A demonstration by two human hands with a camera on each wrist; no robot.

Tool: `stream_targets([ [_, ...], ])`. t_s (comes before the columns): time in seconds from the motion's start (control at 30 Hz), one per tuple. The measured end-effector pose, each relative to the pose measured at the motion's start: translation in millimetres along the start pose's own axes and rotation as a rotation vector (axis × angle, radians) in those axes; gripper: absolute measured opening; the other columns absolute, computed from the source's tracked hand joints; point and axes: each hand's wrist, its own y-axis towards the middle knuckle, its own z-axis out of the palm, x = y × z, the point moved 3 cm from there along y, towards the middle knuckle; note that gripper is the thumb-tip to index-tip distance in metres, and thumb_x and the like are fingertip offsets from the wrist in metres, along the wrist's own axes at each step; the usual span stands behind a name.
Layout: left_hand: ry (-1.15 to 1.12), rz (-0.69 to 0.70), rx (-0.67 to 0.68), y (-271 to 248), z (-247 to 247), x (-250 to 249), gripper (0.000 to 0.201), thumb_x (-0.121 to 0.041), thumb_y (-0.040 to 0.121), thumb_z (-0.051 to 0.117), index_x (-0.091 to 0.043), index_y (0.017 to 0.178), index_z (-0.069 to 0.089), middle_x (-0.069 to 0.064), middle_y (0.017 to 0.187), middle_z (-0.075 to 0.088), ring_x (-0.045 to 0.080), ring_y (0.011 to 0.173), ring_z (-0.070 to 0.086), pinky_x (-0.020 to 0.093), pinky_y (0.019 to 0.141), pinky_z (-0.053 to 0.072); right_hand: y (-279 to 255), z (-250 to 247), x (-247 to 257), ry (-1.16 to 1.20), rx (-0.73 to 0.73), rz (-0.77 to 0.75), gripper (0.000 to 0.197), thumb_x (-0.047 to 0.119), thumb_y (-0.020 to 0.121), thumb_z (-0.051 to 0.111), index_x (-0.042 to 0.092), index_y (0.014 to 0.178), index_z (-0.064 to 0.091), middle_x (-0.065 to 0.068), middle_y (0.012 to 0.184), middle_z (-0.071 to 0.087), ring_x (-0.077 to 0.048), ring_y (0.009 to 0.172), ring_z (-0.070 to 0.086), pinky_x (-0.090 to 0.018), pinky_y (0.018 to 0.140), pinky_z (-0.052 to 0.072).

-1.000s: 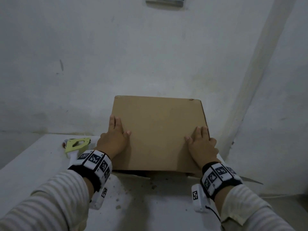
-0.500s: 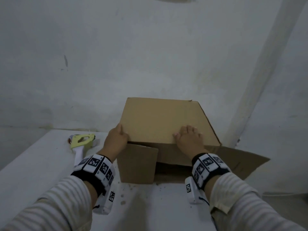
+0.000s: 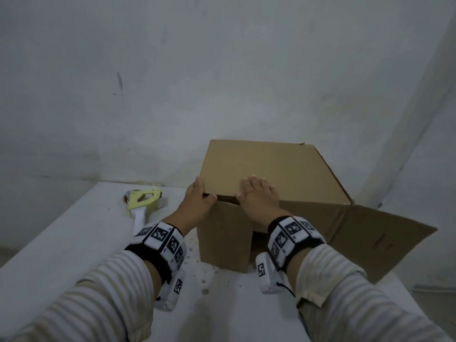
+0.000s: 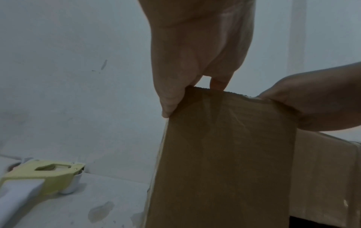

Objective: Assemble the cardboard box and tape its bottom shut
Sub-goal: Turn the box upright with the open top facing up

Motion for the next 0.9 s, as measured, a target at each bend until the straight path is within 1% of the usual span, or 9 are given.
stream_targets([
  [0.23,0.027,-0.003,0.047,2.9,-10.1,-11.6,0.059,-0.023,0.093,0.045,-0.014,0.145,0.019,0.012,0.136,0.043,0.03,0.116,0.048,0.035,0.085,0.044,6.2,-4.8,-5.6,0.018,0.093,0.014,0.056,0.041,0.101,0.024,0.022,0.152,0.009,-0.002,0.162,-0.003,-0.026,0.148,-0.007,-0.043,0.118,-0.002],
  [0.4,0.004,-0.001,0.128,-1.8,-16.9,-8.1,0.063,-0.03,0.085,0.049,-0.022,0.143,0.026,-0.001,0.125,0.049,0.024,0.108,0.05,0.038,0.087,0.044,8.9,-5.6,-10.6,0.0,0.073,0.017,0.056,0.042,0.101,0.024,0.021,0.151,0.013,-0.002,0.162,0.0,-0.026,0.149,-0.003,-0.044,0.118,0.001],
  [0.47,-0.028,-0.007,0.144,-2.3,-19.8,-3.1,0.045,-0.031,0.083,0.049,-0.024,0.126,0.038,-0.003,0.114,0.052,0.022,0.103,0.049,0.036,0.087,0.043,7.6,-4.2,-9.0,0.001,0.049,0.017,0.055,0.043,0.101,0.023,0.021,0.151,0.015,-0.002,0.162,0.002,-0.026,0.149,-0.001,-0.044,0.118,0.002],
  [0.53,-0.034,-0.03,0.135,-4.7,-26.3,1.2,0.02,-0.021,0.09,0.05,-0.02,0.108,0.042,-0.002,0.091,0.05,0.02,0.087,0.046,0.032,0.075,0.038,8.1,-1.8,-7.9,-0.009,0.019,0.022,0.056,0.045,0.1,0.023,0.021,0.151,0.015,-0.002,0.162,0.004,-0.025,0.149,0.001,-0.044,0.118,0.003],
  [0.6,-0.014,-0.056,0.142,-2.3,-34.6,6.0,0.019,-0.015,0.087,0.053,-0.008,0.104,0.056,0.007,0.082,0.051,0.023,0.073,0.044,0.033,0.067,0.036,9.6,0.4,-8.0,-0.025,-0.008,0.026,0.058,0.047,0.099,0.024,0.021,0.151,0.015,-0.002,0.161,0.006,-0.025,0.149,0.002,-0.044,0.119,0.004],
  [0.7,0.077,-0.052,0.18,0.7,-47.2,9.9,0.02,-0.008,0.084,0.053,0.002,0.098,0.063,0.021,0.081,0.059,0.025,0.065,0.052,0.033,0.064,0.045,11.4,2.2,-8.1,-0.046,-0.042,0.024,0.059,0.049,0.099,0.025,0.021,0.15,0.017,-0.001,0.161,0.009,-0.025,0.148,0.005,-0.044,0.119,0.007],
  [0.77,0.232,-0.026,0.214,3.9,-52.7,11.5,0.014,-0.008,0.084,0.053,-0.006,0.091,0.065,0.03,0.087,0.068,0.026,0.063,0.058,0.037,0.069,0.055,11.8,3.6,-8.9,-0.05,-0.056,0.023,0.059,0.049,0.098,0.025,0.022,0.15,0.018,-0.001,0.161,0.011,-0.024,0.148,0.007,-0.044,0.119,0.008],
  [0.83,0.425,0.011,0.234,6.7,-57.1,12.3,0.017,-0.008,0.084,0.052,-0.003,0.089,0.068,0.03,0.09,0.071,0.026,0.063,0.06,0.04,0.075,0.059,11.8,4.0,-10.1,-0.055,-0.07,0.023,0.059,0.05,0.098,0.026,0.022,0.15,0.019,0.0,0.161,0.012,-0.024,0.148,0.008,-0.043,0.118,0.009],
  [0.9,0.595,0.068,0.214,9.0,-61.8,10.5,0.019,-0.008,0.084,0.051,-0.003,0.088,0.069,0.023,0.086,0.071,0.024,0.064,0.058,0.033,0.067,0.057,11.0,3.0,-11.6,-0.056,-0.073,0.024,0.059,0.05,0.098,0.026,0.022,0.15,0.019,0.001,0.161,0.012,-0.023,0.148,0.008,-0.043,0.118,0.009],
])
